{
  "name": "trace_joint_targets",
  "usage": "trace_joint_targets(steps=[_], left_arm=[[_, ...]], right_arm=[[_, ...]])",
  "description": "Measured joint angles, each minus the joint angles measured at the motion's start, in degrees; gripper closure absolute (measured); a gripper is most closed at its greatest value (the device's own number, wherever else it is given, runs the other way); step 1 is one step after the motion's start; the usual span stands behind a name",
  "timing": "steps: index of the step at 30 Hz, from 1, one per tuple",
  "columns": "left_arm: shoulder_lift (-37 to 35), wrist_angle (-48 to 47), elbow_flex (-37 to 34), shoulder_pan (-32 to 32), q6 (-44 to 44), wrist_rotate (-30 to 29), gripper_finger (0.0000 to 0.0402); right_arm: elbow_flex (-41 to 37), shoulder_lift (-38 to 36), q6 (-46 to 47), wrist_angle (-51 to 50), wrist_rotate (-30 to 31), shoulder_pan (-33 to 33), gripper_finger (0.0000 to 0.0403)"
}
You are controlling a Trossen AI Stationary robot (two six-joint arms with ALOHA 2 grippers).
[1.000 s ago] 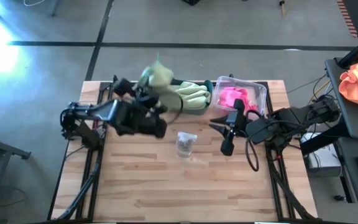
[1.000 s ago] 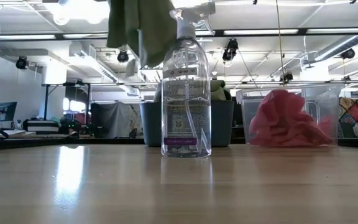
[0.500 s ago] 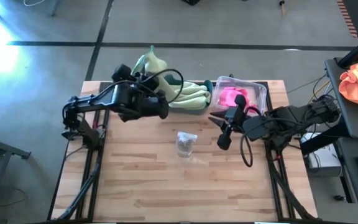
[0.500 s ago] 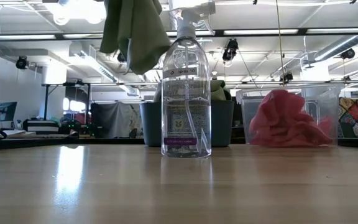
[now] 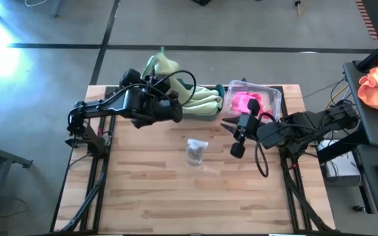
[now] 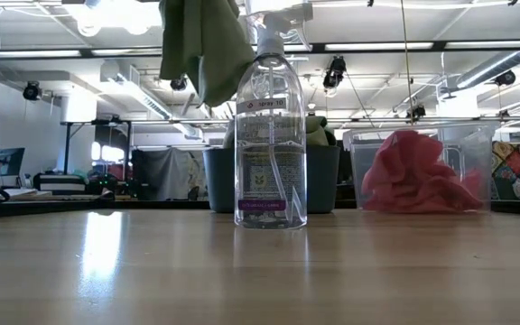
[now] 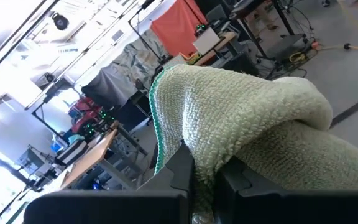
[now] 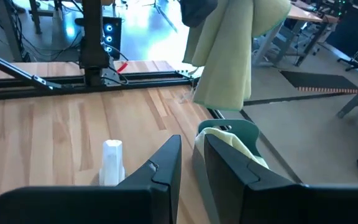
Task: Sort microfiber towel by color & place in baskets
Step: Put the green microfiber cloth into the blue bin
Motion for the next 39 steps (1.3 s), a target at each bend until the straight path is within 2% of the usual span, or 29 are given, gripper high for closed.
trace_joint_targets(steps=[5,19,24,27,29,33,34,36,38,39], left_arm=[[0.0,0.71,-0.08,0.66,2.49,0.02,0.0392],[0.26,1.79,-2.86,5.04,2.28,0.04,0.0392],[0.33,5.17,-5.01,5.65,2.72,3.43,0.0392],[0.26,12.14,-6.33,6.01,9.41,6.47,0.0392],[0.26,21.51,-7.72,6.44,17.97,11.3,0.0392],[-1.24,52.51,-14.6,8.2,41.42,34.39,0.0392],[-1.34,59.18,-16.3,8.66,45.41,36.21,0.0392],[-1.46,65.77,-18.43,9.57,52.23,31.35,0.0393],[-1.62,64.3,-18.78,11.05,53.7,26.45,0.0392],[-1.81,62.29,-18.72,11.55,51.78,27.2,0.0392]], right_arm=[[0.0,0.0,-0.53,0.0,-0.03,0.0,0.0339],[0.0,-0.02,-0.39,0.11,-0.05,0.0,0.0339],[0.0,-0.02,-0.55,0.23,-0.04,-0.17,0.0339],[0.0,-0.02,-0.69,0.22,-0.05,-0.58,0.0339],[0.0,-0.02,-1.29,0.22,-0.05,-0.77,0.0339],[0.0,-0.02,-2.51,0.04,-0.05,-0.74,0.0339],[0.0,-0.06,-2.51,-0.04,-0.05,-0.74,0.0339],[0.0,-0.23,-2.51,-0.27,-0.08,-0.74,0.0339],[0.0,-0.34,-2.51,-0.28,-0.05,-0.76,0.0339],[0.0,-0.38,-2.51,-0.32,-0.05,-0.75,0.0339]])
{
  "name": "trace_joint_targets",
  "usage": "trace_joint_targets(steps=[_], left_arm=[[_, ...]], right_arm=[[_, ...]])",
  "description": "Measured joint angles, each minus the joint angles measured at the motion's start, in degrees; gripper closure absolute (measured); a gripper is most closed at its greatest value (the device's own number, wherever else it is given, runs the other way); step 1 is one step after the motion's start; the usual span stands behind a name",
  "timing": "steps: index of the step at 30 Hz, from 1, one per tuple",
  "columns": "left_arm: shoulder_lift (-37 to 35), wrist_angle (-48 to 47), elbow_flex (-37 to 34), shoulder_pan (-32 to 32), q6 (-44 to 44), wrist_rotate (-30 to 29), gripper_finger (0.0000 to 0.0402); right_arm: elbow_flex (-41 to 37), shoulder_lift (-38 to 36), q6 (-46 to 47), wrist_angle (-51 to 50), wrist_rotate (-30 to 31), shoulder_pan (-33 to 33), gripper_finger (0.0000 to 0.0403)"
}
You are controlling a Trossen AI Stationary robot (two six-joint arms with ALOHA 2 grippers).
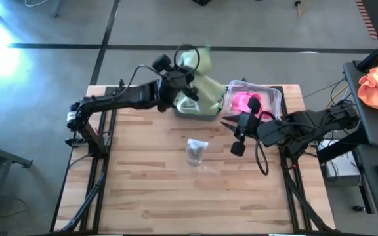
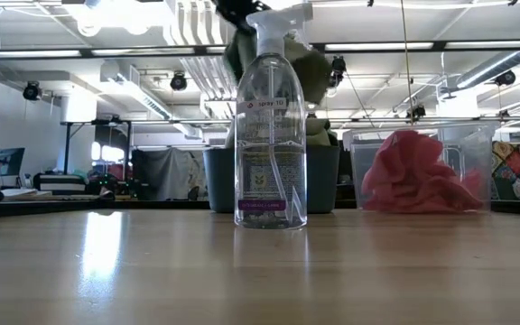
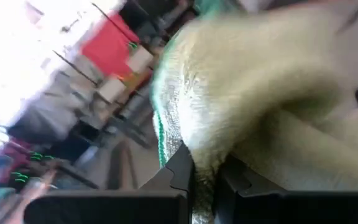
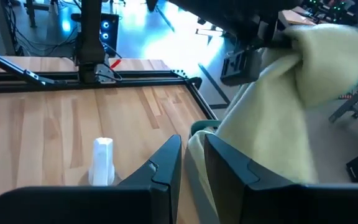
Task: Sort microfiber towel by color & place in baskets
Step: Put the green microfiber cloth into the blue bin
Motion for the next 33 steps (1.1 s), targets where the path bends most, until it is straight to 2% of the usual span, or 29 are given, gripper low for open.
trace_joint_targets(steps=[1,3,5,10,14,18,24,33], left_arm=[[-0.19,-2.58,0.2,0.42,-2.75,2.89,0.0392],[-0.45,-4.62,0.58,0.71,-7.78,12.41,0.039],[-0.4,-4.93,0.6,0.77,-9.46,19.34,0.0389],[0.5,-5.24,0.25,2.31,-9.39,23.22,0.0389],[0.5,-5.45,-1.64,3.77,-10.05,30.28,0.0389],[0.5,-5.7,-3.94,5.73,-12.04,32.64,0.0389],[0.52,-5.8,-5.44,7.42,-12.43,41.71,0.0388],[0.52,-6.05,-8.55,10.73,-11.93,50.88,0.0388]], right_arm=[[0.0,-0.05,-0.01,-0.08,0.0,-0.01,0.0339],[0.0,-0.18,-0.32,-0.12,0.0,-0.01,0.0339],[0.0,-0.41,-1.01,-0.12,0.0,-0.01,0.0339],[0.0,-1.37,-1.83,-0.13,0.02,-0.01,0.0339],[0.0,-1.8,-1.97,-0.14,0.02,-0.01,0.0339],[0.0,-1.91,-1.95,-0.14,0.02,0.0,0.0339],[0.0,-1.89,-1.7,-0.14,0.02,-0.01,0.0339],[0.0,-1.87,-0.03,-0.16,0.02,-0.01,0.0339]])
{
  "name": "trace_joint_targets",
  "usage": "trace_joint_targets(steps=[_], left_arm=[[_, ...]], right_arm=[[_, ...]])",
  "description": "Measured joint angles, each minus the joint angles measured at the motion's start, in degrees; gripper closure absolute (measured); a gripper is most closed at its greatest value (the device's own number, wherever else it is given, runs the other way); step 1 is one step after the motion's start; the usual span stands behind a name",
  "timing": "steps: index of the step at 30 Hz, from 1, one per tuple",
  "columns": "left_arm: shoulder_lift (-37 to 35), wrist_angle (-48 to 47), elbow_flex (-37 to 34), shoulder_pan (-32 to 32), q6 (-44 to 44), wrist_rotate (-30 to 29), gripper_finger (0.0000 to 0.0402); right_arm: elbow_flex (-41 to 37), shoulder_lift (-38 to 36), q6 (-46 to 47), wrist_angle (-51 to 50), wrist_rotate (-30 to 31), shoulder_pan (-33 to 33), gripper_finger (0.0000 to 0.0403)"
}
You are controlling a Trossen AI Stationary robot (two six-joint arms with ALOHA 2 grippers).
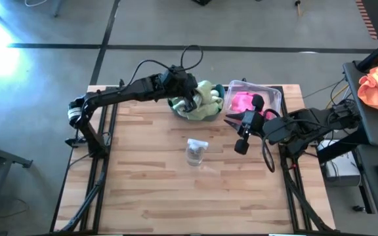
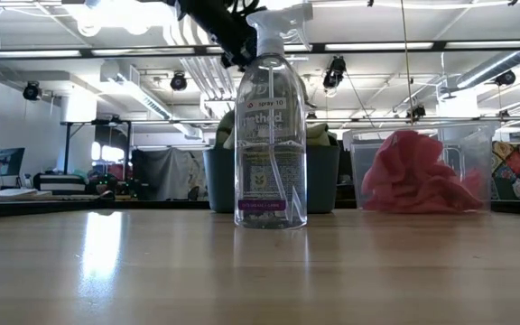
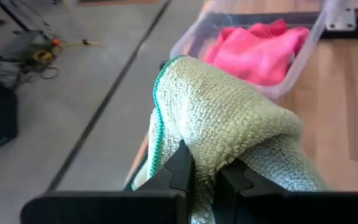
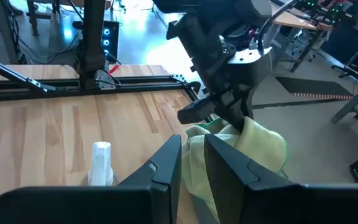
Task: Sort microfiber towel by color & place in baskets
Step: Put the green microfiber cloth into the blue bin
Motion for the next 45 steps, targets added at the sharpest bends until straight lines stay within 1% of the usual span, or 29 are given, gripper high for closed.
trace_joint_targets(steps=[2,5,16,21,28,32,34,38,41,45], left_arm=[[0.0,-0.02,-0.47,0.81,-0.14,2.2,0.0388],[0.0,-0.03,-0.64,1.64,-0.2,3.73,0.0388],[0.0,-1.14,-1.39,4.81,-1.09,4.2,0.0382],[0.0,-1.95,-3.12,6.63,-3.18,6.55,0.0355],[0.0,-2.66,-3.91,6.66,-3.91,7.21,0.0309],[0.0,-3.25,-3.91,6.96,-3.99,13.69,0.0286],[-0.01,-4.27,-3.86,6.92,-3.99,15.42,0.0276],[-0.02,-7.04,-3.85,6.9,-3.95,15.66,0.0259],[-0.02,-7.82,-3.85,6.96,-1.72,15.25,0.025],[-0.02,-8.8,-2.41,7.09,2.93,11.62,0.0244]], right_arm=[[0.0,0.01,0.36,-0.02,0.0,0.0,0.0339],[0.0,0.02,0.55,-0.01,0.0,0.0,0.0339],[-0.04,0.02,0.69,0.0,0.0,0.01,0.0339],[-0.04,0.02,0.7,0.02,0.0,0.0,0.0339],[-0.06,0.04,0.7,0.02,0.0,0.0,0.0339],[-0.07,0.07,0.9,0.02,-0.02,0.02,0.0339],[-0.07,0.07,1.59,0.02,-0.16,0.0,0.0339],[-0.07,0.09,2.76,0.0,-0.44,0.01,0.0339],[-0.07,0.09,2.78,0.0,-0.44,0.0,0.0339],[-0.08,0.09,4.01,0.0,-0.46,0.0,0.0339]])
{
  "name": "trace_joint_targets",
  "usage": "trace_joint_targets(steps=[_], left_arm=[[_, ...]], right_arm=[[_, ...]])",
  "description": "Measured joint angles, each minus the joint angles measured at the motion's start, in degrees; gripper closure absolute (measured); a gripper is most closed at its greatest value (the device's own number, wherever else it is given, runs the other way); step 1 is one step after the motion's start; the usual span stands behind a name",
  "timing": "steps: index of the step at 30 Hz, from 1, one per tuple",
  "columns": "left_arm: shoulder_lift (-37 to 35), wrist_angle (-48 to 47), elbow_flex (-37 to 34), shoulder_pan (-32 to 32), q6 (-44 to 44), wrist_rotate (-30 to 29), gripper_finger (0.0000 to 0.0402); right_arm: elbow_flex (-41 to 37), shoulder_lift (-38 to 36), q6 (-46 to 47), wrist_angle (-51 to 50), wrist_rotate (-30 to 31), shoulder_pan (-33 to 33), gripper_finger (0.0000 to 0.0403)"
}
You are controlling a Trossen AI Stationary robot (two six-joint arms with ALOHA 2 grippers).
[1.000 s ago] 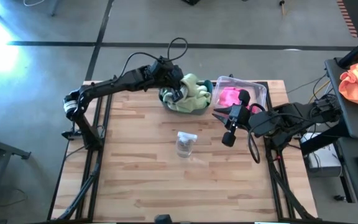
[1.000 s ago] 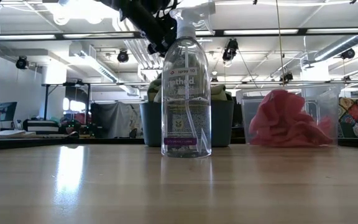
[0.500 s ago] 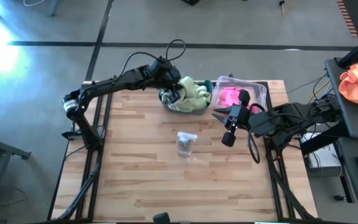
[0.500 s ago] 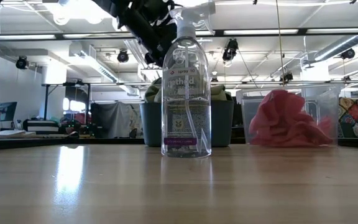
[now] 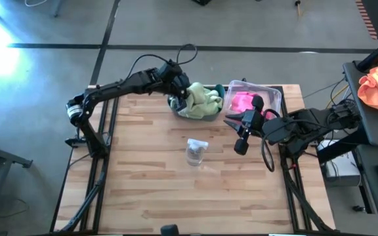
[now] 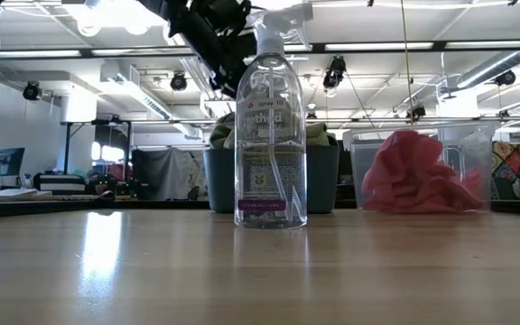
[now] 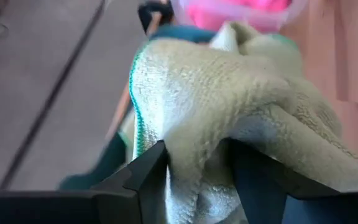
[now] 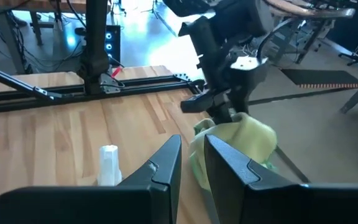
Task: Sort microfiber towel by color & place in baskets
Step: Put the green microfiber cloth into the blue bin, then return to Home Position
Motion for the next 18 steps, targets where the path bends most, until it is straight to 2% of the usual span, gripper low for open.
trace_joint_targets(steps=[6,13,18], left_arm=[[0.01,-0.81,5.58,0.15,0.24,-0.19,0.0238],[0.06,-9.93,13.97,0.14,1.87,-0.17,0.0238],[0.13,-12.49,17.86,0.04,1.79,-0.39,0.0239]], right_arm=[[0.0,0.15,0.4,0.02,0.0,0.0,0.0339],[0.0,0.87,1.67,-0.87,-0.07,0.02,0.0339],[-0.02,1.48,4.04,-4.01,-0.07,0.02,0.0339]])
